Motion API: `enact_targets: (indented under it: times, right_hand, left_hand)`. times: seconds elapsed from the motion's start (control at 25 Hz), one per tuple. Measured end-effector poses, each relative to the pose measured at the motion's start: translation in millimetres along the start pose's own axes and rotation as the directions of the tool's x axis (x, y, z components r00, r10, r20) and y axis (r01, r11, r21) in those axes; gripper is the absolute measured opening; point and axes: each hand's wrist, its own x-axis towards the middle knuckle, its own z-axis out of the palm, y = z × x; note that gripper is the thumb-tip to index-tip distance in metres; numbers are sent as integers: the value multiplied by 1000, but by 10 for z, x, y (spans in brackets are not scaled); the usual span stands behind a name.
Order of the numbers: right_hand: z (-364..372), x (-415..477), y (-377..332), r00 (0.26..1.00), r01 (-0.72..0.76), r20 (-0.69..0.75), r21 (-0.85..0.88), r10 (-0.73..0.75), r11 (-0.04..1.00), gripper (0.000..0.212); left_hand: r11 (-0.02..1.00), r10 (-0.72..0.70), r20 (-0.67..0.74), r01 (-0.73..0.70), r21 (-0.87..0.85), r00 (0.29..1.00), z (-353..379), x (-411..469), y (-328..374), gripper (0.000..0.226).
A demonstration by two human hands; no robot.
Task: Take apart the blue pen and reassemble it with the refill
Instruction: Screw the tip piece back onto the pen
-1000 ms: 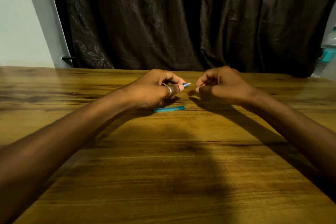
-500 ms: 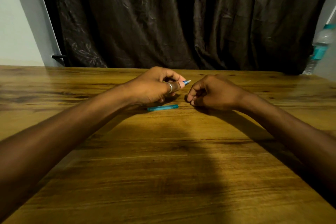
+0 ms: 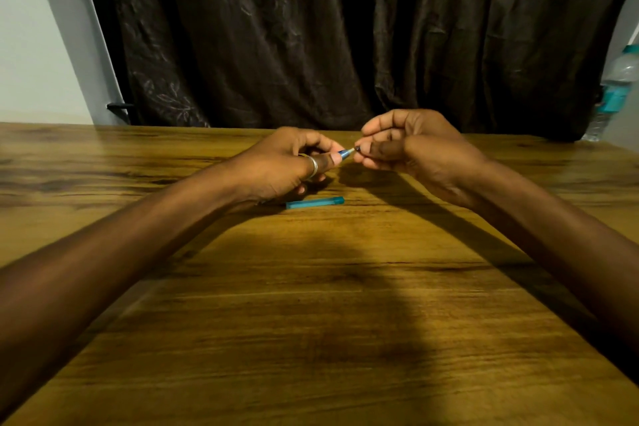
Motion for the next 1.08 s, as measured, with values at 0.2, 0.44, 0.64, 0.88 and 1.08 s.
enact_targets:
  times: [0.2,0.44,0.64,0.88,1.08]
  right_hand:
    - [29,-8,18,1000,13,26,-15,-12,1000,22]
    - [30,-13,15,999,27,42,-70,-24,997,21]
    - [65,-32,5,998,44,37,-82,-41,996,19]
    - [106,-61,14,998,30,48,-46,-28,999,19]
    - [87,-14,42,998,-17,63,96,11,995,18]
  left_hand:
    - [1000,-16,21,17,-23,1000,14,-4,3,10]
    - [999,9,23,-8,-32,1000,16,4,-7,9]
    - [999,19,13,-18,-43,1000,24,13,-5,15]
    - [996,17,7,-17,-84,1000,12,42,-50,13]
    - [987,35,-39,-41,-158,999,5,61,-57,17]
